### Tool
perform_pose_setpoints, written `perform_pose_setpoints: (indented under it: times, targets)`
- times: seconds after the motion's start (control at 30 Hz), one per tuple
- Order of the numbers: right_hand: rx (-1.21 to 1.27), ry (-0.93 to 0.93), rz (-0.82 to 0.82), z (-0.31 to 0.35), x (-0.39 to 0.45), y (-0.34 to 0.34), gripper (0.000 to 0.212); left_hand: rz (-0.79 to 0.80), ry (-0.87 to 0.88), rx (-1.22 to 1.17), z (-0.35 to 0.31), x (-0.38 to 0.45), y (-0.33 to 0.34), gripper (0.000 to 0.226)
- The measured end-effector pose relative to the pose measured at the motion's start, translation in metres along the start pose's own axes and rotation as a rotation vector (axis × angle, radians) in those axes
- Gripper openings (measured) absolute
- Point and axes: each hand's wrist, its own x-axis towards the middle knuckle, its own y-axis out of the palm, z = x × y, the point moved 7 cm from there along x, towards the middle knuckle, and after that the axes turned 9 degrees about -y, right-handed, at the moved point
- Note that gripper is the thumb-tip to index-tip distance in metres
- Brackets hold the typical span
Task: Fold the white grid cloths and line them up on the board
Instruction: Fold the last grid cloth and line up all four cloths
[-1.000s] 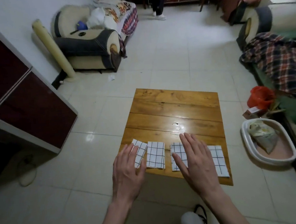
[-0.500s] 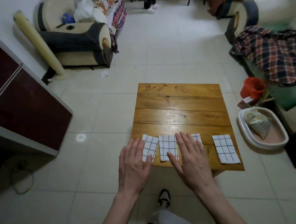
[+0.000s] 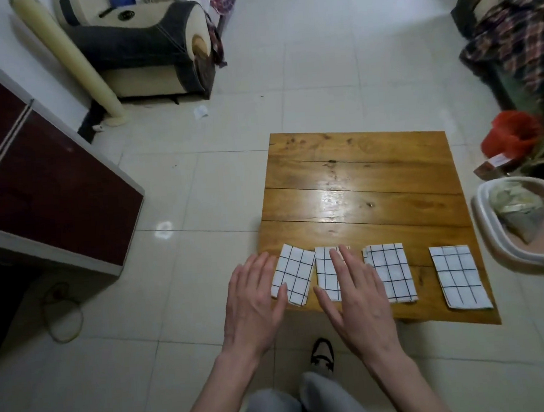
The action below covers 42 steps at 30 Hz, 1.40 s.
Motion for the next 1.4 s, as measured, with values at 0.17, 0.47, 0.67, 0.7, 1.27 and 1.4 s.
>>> perform_pose_setpoints:
  times: [0.17,0.47,0.67,0.7,1.27,1.4]
  targets:
    - [-0.028,0.011,0.047,-0.009,0.028,0.044,0.074,0.06,0.02,-0.009,0.015,0.026,0.046,0.052]
    - [-0.054,0.073,0.08,-0.036,0.062,0.167,0.07,0.194,0.082,-0.021,0.067,0.065,0.176,0.05]
    - [-0.137,0.042,0.145,-0.06,0.069,0.251,0.073,0.238,0.142,-0.033,0.093,0.074,0.256,0.046]
    - [-0.156,0.032,0.158,-0.063,0.069,0.262,0.072,0.245,0.166,-0.023,0.094,0.073,0.267,0.047]
    - [-0.179,-0.109,0.352,-0.068,0.082,0.329,0.081,0.245,0.24,0.066,0.119,0.07,0.321,0.053]
    - [-0.154,-0.169,0.366,-0.062,0.093,0.331,0.08,0.223,0.207,0.085,0.129,0.069,0.318,0.056]
